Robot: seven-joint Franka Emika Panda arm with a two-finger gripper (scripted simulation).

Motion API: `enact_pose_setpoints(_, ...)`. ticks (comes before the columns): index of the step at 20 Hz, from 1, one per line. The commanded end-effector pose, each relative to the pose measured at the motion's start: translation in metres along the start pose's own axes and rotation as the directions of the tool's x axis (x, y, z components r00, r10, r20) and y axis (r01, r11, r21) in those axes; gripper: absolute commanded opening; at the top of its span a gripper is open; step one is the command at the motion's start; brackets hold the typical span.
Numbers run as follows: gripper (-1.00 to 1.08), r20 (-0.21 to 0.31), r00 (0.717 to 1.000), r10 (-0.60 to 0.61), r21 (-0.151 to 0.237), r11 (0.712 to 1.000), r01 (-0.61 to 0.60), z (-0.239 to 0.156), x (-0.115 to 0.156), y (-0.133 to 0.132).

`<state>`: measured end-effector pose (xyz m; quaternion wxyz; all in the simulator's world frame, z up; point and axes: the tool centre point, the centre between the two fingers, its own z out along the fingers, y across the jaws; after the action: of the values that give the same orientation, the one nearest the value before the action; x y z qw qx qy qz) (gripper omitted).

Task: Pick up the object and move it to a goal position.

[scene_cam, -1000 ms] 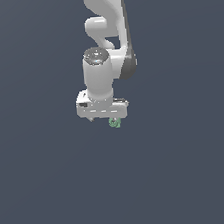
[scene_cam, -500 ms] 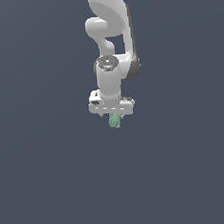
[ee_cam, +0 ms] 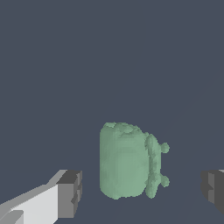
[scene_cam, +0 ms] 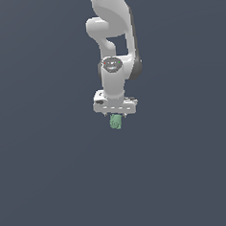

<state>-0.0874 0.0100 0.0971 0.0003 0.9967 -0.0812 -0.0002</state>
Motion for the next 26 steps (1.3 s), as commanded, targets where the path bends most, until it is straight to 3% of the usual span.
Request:
enact_pose_setpoints(1, 1.0, 0.0, 1.0, 0.001, 0.0, 1.0, -0.001, 0.0, 0.0, 0.0)
enact_pose_setpoints(19, 1.0, 0.0, 1.0, 0.003, 0.001, 1.0, -0.003, 0.051, -0.001, 0.0)
enact_pose_setpoints(20, -1.0, 0.0, 1.0, 0.003, 0.001, 1.0, -0.003, 0.051, -0.001, 0.0)
enact_pose_setpoints(26, -1.0, 0.0, 1.0, 0.003, 0.001, 1.0, -0.003, 0.051, -0.001, 0.0)
